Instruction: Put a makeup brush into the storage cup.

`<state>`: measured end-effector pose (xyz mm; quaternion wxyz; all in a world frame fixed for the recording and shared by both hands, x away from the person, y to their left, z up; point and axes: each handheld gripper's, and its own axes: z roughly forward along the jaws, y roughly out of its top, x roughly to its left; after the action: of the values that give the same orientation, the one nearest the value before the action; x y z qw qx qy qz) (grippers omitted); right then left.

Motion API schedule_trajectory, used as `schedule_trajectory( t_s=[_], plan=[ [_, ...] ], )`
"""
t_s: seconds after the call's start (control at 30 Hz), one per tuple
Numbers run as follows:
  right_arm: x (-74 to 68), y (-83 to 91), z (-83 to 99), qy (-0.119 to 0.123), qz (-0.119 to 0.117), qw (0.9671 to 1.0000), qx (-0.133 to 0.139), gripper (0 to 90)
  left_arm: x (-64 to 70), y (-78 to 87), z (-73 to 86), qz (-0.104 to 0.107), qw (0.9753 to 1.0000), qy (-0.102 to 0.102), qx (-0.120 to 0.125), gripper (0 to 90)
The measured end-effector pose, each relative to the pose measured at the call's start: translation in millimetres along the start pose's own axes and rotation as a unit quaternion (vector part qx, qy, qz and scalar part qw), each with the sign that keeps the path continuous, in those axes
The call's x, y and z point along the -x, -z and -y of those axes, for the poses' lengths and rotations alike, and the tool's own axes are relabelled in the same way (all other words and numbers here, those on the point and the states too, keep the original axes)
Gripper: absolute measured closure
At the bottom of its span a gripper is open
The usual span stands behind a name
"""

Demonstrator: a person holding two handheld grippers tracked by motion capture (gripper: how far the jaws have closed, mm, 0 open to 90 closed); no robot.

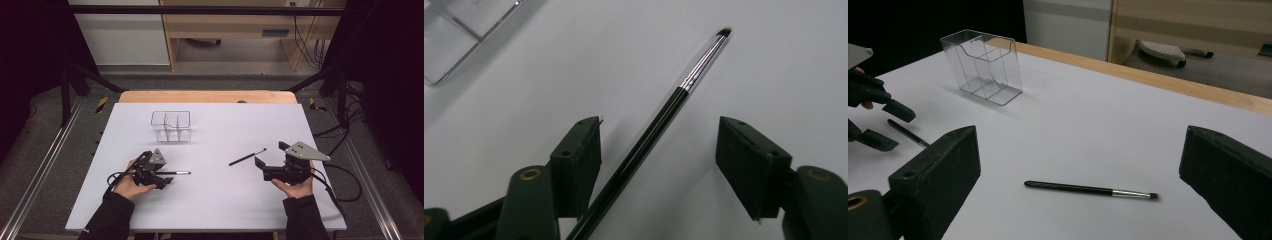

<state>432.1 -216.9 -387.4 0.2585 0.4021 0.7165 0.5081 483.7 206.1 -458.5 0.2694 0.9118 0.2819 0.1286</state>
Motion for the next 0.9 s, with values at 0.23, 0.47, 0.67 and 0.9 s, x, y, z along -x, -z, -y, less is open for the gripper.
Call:
schedule_trajectory(
  t_s=[0.23, 0.47, 0.67, 0.9],
  plan=[
    [0.3, 0.0, -0.2, -0.001, 0.001, 1.0000, 0.000, 3.5, -1.8, -3.1, 1.5, 0.008, 0.9999, 0.010, -0.009, 43.4],
    [0.2, 0.4, -0.2, -0.001, 0.001, 1.0000, -0.001, 3.6, -2.6, -2.9, 1.9, 0.014, 0.9997, 0.019, -0.009, 49.5],
    [0.4, 0.7, -0.3, -0.001, 0.002, 1.0000, -0.001, 3.6, -2.9, -2.8, 1.7, 0.016, 0.9993, 0.031, -0.012, 51.5],
    [1.2, 1.6, -0.7, -0.002, 0.004, 1.0000, 0.001, 3.6, -3.2, -0.5, 1.5, 0.007, 0.9988, 0.044, -0.021, 62.6]
  ],
)
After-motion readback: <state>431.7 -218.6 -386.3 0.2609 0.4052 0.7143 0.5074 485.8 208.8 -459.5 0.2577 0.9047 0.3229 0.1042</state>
